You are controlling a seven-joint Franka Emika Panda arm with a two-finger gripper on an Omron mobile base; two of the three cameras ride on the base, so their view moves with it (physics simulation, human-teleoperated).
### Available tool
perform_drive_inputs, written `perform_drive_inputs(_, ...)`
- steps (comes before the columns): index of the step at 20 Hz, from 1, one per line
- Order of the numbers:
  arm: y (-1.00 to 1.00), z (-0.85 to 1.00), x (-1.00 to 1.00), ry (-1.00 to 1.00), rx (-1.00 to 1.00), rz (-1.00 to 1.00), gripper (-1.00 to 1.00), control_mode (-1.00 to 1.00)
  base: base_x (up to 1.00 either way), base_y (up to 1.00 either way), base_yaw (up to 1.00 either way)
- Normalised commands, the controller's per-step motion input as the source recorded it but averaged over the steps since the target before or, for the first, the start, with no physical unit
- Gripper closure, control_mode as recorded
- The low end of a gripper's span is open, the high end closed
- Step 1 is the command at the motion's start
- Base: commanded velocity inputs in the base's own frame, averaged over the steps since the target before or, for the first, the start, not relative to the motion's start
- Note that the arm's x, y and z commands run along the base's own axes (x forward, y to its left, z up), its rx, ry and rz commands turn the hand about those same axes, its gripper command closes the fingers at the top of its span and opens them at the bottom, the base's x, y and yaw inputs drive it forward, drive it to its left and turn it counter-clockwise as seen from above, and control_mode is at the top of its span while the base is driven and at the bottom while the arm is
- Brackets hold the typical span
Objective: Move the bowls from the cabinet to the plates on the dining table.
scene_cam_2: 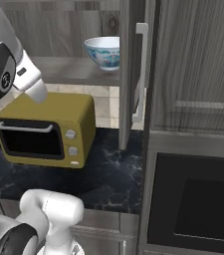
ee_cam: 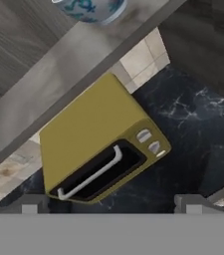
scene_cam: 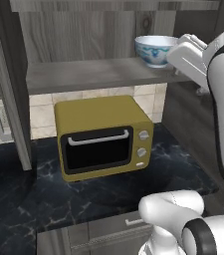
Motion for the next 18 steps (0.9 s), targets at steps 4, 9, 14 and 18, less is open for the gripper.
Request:
perform_drive_inputs(4,-0.42,0.00,0.24,0.06,0.00,-0.04,-1.00,-1.00,0.00,0.00,0.00)
perform_drive_inputs(9,-0.32,0.00,0.44,0.03,0.00,-0.04,-1.00,-1.00,0.00,0.00,0.00)
perform_drive_inputs(14,-0.36,0.00,0.51,0.00,0.00,-0.12,-1.00,-1.00,0.00,0.00,0.00)
perform_drive_inputs(18,-0.19,0.00,0.59,0.00,0.00,-0.16,-1.00,-1.00,0.00,0.00,0.00)
